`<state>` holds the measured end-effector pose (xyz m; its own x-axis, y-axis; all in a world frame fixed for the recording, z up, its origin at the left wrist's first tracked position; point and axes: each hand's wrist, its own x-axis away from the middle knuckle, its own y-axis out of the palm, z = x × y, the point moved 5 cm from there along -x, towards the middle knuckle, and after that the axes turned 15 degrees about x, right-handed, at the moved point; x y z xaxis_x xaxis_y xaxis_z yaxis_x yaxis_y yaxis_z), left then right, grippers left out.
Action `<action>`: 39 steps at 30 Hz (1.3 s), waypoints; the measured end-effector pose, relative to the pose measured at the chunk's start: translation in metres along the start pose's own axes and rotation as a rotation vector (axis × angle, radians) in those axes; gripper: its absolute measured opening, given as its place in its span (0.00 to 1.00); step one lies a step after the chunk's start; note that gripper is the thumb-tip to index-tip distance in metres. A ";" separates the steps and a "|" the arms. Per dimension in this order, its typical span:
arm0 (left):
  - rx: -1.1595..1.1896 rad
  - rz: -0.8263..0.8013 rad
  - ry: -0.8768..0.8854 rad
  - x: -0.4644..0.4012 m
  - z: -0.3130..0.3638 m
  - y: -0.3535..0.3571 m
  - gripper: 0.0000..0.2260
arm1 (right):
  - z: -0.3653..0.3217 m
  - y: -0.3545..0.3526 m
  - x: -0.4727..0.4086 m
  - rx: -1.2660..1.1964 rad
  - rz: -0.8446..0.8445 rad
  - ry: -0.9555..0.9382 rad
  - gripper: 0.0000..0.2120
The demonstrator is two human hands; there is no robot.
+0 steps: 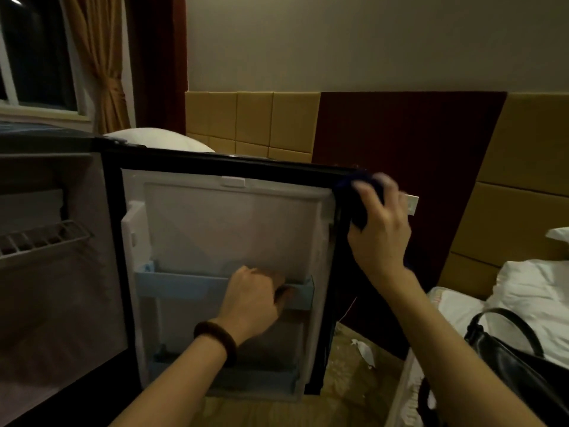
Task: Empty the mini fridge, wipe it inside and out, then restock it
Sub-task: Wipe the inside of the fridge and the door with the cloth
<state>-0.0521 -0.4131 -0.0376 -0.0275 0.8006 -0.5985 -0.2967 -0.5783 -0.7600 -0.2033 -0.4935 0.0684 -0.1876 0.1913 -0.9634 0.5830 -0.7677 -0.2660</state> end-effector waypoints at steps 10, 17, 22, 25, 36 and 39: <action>-0.013 -0.039 -0.052 0.000 0.003 -0.001 0.12 | -0.002 0.036 0.129 0.030 -0.176 0.007 0.33; 0.011 0.037 0.051 0.005 0.001 -0.002 0.22 | 0.007 -0.002 0.009 -0.194 -0.011 0.041 0.30; -0.015 -0.012 -0.006 0.007 0.004 -0.006 0.15 | 0.000 0.008 0.039 -0.026 -0.022 -0.085 0.29; -0.026 -0.037 -0.039 0.004 0.004 -0.004 0.12 | -0.001 0.025 0.093 0.051 -0.136 -0.118 0.32; -0.047 -0.077 -0.064 0.004 0.002 -0.003 0.15 | 0.008 0.016 0.078 -0.074 0.012 -0.127 0.29; -0.049 -0.050 -0.045 0.003 0.004 -0.002 0.14 | 0.010 0.038 0.135 0.013 -0.058 -0.257 0.29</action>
<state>-0.0550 -0.4084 -0.0369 -0.0567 0.8343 -0.5483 -0.2514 -0.5435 -0.8009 -0.2144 -0.5033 -0.0710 -0.4159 0.0755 -0.9063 0.5553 -0.7681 -0.3188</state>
